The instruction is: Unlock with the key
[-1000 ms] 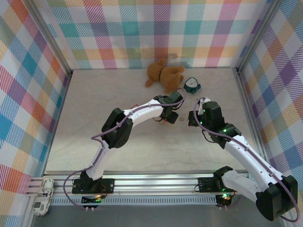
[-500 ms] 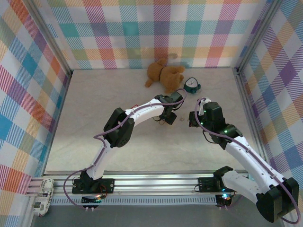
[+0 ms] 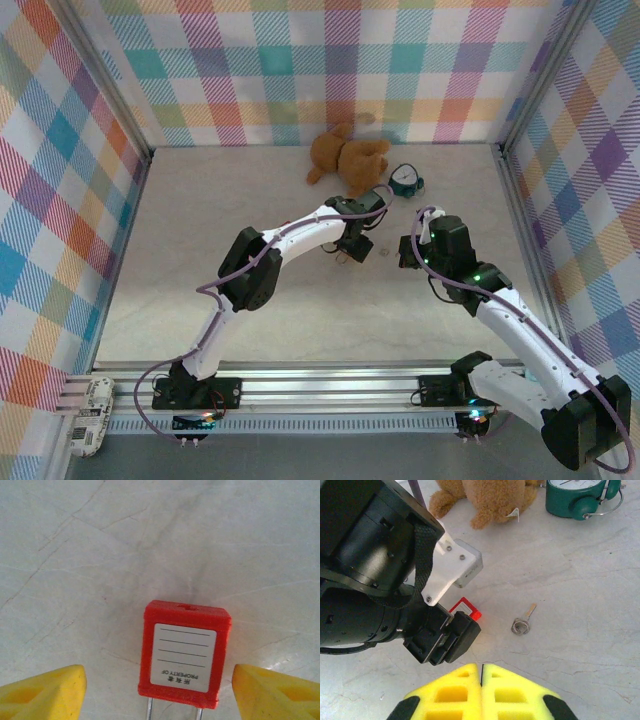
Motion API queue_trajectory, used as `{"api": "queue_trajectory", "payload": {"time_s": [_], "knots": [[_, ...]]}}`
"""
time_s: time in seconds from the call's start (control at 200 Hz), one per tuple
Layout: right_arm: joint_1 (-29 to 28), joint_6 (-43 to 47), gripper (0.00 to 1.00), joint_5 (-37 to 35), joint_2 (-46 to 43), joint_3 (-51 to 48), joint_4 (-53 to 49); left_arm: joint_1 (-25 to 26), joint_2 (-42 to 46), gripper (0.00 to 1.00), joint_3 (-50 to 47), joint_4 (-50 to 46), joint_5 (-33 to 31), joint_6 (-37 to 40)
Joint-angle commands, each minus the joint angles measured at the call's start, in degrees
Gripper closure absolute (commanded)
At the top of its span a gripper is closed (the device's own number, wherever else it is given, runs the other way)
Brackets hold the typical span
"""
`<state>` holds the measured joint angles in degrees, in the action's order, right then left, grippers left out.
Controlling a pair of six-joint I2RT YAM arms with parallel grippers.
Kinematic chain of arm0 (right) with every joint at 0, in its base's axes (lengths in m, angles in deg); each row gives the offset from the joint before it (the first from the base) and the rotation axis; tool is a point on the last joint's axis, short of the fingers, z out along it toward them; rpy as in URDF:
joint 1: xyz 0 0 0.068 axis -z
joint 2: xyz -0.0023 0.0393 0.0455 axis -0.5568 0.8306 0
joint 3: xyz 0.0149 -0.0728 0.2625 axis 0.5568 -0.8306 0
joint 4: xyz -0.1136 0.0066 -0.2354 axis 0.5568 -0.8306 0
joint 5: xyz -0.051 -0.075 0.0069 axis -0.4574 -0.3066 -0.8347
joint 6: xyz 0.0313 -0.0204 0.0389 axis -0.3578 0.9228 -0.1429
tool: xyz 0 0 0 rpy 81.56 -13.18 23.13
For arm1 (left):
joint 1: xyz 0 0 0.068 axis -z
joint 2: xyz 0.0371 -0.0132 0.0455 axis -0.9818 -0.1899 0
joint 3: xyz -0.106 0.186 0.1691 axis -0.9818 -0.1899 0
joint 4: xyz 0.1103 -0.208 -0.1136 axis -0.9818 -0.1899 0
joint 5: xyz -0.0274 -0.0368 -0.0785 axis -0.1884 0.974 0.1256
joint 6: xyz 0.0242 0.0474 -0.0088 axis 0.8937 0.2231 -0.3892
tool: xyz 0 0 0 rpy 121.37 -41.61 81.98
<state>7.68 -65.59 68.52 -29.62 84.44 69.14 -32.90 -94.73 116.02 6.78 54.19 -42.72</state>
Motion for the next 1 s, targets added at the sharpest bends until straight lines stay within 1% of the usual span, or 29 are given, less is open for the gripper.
{"api": "queue_trajectory", "payload": {"time_s": [0.0, 0.355, 0.47, 0.54, 0.65, 0.735, 0.805, 0.85, 0.995], "knots": [[0.4, 0.7, 0.95, 0.7, -0.3, 1.2, 0.3, -0.7, -0.6, 0.23, 1.5, -3.6, 0.6, 0.3], [0.4, 1.0, 0.95, 0.7, -0.6, 1.2, 0.3, -0.9, -2.8, 0.23, 3.9, -5.2, 2.5, 1.2], [0.4, 1.1, 0.95, 0.6, -0.6, 1.2, 0.5, -1.1, -4.4, 0.23, 5.6, -6.0, 4.3, 2.1], [0.4, 1.2, 0.95, 0.4, -0.7, 1.1, 0.4, -1.3, -5.7, 0.25, 7.2, -6.9, 5.2, 2.3], [0.4, 1.4, 0.95, 0.3, -1.0, 0.9, 0.4, -1.4, -7.4, 0.31, 9.2, -8.0, 5.1, 2.6], [0.4, 1.4, 0.95, 0.4, -1.0, 1.0, 0.1, -1.6, -8.0, 0.43, 9.6, -8.8, 4.8, 2.6], [0.4, 1.6, 0.95, 0.5, -1.1, 1.2, -0.1, -1.6, -7.7, 0.47, 9.0, -9.2, 4.5, 2.7], [0.4, 1.6, 0.95, 0.6, -1.1, 1.5, -0.3, -1.7, -6.9, 0.51, 7.6, -9.1, 4.1, 2.7], [0.4, 1.3, 0.95, 1.4, -0.9, 2.2, -0.1, -1.8, -1.3, 0.59, -1.4, -5.6, 3.6, 2.2]]}}
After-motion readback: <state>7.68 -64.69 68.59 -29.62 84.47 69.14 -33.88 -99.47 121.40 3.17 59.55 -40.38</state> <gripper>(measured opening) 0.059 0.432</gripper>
